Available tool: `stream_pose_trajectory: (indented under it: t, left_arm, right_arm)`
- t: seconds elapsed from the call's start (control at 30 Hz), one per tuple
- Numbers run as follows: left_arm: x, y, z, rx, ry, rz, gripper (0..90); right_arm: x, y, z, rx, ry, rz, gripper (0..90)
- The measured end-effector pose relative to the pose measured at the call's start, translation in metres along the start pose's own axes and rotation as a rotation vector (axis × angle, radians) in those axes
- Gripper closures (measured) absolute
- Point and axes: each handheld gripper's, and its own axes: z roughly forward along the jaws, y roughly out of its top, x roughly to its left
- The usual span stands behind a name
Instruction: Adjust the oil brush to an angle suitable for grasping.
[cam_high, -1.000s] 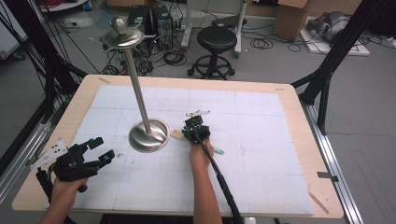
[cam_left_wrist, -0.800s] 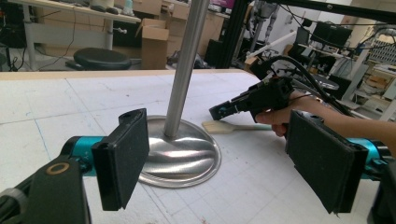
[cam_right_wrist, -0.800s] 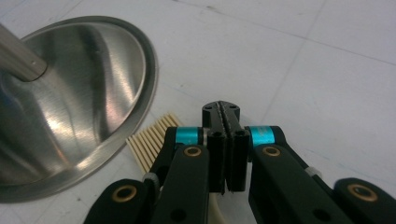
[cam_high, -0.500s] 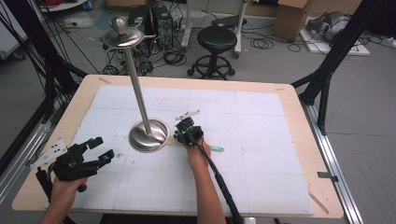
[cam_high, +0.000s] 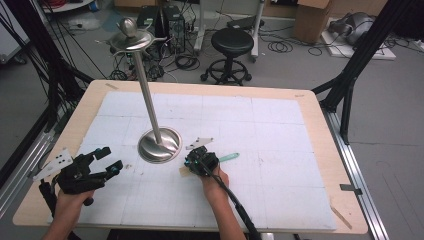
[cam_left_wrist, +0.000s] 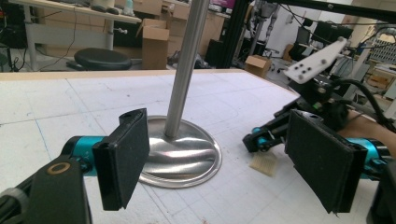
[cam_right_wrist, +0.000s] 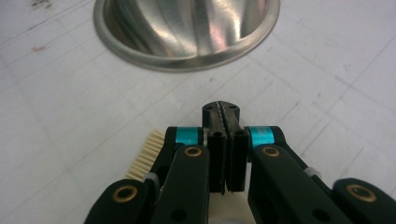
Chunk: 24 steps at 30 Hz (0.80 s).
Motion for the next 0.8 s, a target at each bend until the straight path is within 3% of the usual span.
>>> stream_pose_trajectory:
  t: [0.17, 0.27, 0.33, 0.43, 0.63, 0.7, 0.73, 0.8]
  left_arm:
    - [0.000, 0.000, 0.000, 0.006, 0.002, 0.006, 22.6]
    - [-0.001, 0.000, 0.000, 0.008, 0.003, 0.008, 22.7]
    - [0.000, 0.000, 0.000, 0.008, 0.003, 0.008, 22.7]
    - [0.000, 0.000, 0.001, 0.003, -0.002, 0.006, 23.2]
    - [0.000, -0.001, 0.002, 0.014, 0.003, 0.012, 23.7]
    - [0.000, -0.001, 0.002, 0.018, 0.006, 0.014, 23.7]
    - [0.000, -0.001, 0.002, 0.020, 0.008, 0.015, 23.7]
    - [0.001, -0.001, 0.001, 0.018, 0.006, 0.016, 23.7]
  right_arm:
    - [0.008, -0.012, -0.011, -0.003, 0.005, 0.002, 89.3]
    - [0.005, -0.015, -0.018, -0.017, 0.008, -0.002, 89.3]
    - [-0.008, -0.015, -0.027, -0.069, -0.013, 0.024, 89.3]
    - [-0.039, -0.016, -0.042, -0.104, -0.104, 0.066, 89.3]
    - [-0.094, -0.026, -0.059, -0.090, -0.266, 0.165, 89.4]
    - [-0.105, -0.030, -0.060, -0.074, -0.286, 0.191, 89.4]
    - [-0.111, -0.034, -0.059, -0.039, -0.292, 0.190, 89.4]
    - [-0.113, -0.036, -0.058, -0.023, -0.292, 0.189, 89.4]
